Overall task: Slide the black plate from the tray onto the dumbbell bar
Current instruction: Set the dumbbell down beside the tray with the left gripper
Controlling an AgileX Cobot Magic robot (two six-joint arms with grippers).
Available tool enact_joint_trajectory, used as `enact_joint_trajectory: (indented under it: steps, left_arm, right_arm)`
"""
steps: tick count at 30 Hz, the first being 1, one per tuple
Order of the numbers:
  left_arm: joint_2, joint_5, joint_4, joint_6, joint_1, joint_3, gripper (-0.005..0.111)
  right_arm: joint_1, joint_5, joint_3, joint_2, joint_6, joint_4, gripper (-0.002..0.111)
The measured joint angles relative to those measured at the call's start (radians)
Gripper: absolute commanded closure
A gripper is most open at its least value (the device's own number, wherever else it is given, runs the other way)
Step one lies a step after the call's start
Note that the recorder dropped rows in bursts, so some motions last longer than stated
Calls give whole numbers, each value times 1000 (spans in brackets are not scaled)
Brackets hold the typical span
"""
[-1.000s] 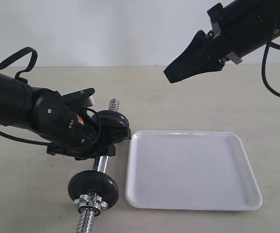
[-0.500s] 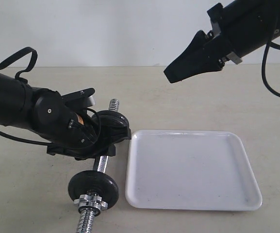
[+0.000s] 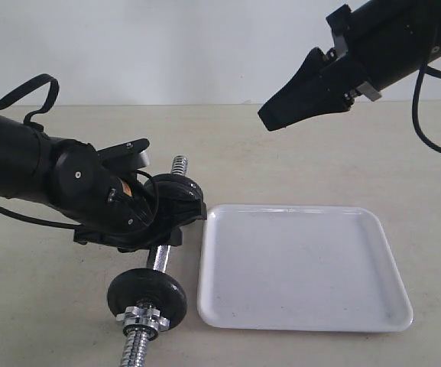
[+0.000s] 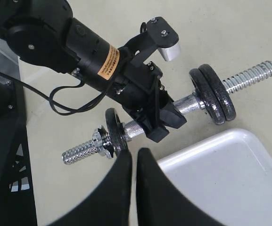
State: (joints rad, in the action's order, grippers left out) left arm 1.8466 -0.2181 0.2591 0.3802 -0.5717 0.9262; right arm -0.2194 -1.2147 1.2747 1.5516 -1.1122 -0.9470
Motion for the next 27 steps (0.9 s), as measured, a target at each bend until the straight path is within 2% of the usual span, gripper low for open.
enact_joint_trajectory:
  steps: [23,25,27]
  left_arm:
    - [0,0,-17,-2,0,0,102]
    - [0,0,-24,-2,0,0,100]
    - [0,0,-28,-2,0,0,94]
  right_arm:
    - [0,0,0,0,0,0,109]
    - [0,0,0,0,0,0,109]
    - [0,0,0,0,0,0,109]
